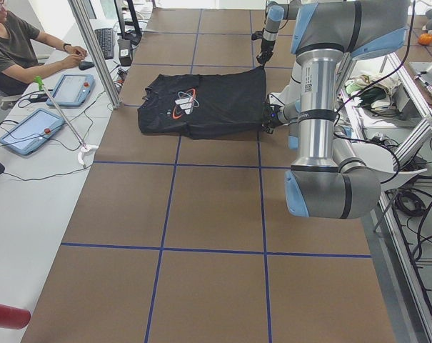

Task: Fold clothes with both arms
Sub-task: 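Lift the hem with both grippers and fold it toward the collar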

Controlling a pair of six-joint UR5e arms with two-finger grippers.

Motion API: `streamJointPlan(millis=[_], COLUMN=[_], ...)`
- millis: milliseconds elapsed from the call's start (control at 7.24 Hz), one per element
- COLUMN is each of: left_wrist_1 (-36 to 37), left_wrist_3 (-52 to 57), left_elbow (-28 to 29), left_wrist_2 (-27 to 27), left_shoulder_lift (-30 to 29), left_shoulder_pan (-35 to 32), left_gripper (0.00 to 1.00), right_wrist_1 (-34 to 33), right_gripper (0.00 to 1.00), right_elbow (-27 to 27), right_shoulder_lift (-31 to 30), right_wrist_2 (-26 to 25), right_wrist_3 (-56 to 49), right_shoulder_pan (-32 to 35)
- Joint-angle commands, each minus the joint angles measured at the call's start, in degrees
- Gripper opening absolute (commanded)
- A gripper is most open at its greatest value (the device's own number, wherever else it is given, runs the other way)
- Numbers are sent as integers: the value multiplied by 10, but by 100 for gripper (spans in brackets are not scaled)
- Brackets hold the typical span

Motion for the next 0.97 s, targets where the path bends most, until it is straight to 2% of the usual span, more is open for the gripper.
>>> streamJointPlan(millis=[0, 138, 414, 552, 829], left_wrist_1=[0, 0, 5, 5, 5], left_wrist_3=[-85, -118, -222, -251, -372], left_elbow=[-32, -34, -28, -39, -37], left_wrist_2=[-31, -32, -32, -41, -130], left_shoulder_lift=[1, 0, 3, -1, 1], left_shoulder_pan=[0, 0, -3, -18, -88], left_gripper=[0, 0, 0, 0, 0], right_wrist_1=[-4, -6, -32, -46, -51], right_gripper=[0, 0, 0, 0, 0], right_elbow=[23, 39, 43, 52, 53], right_shoulder_lift=[-2, -1, 4, 5, 6], right_wrist_2=[49, 85, 106, 136, 218], right_wrist_3=[-20, -36, -67, -94, -150], right_shoulder_pan=[48, 82, 126, 160, 259])
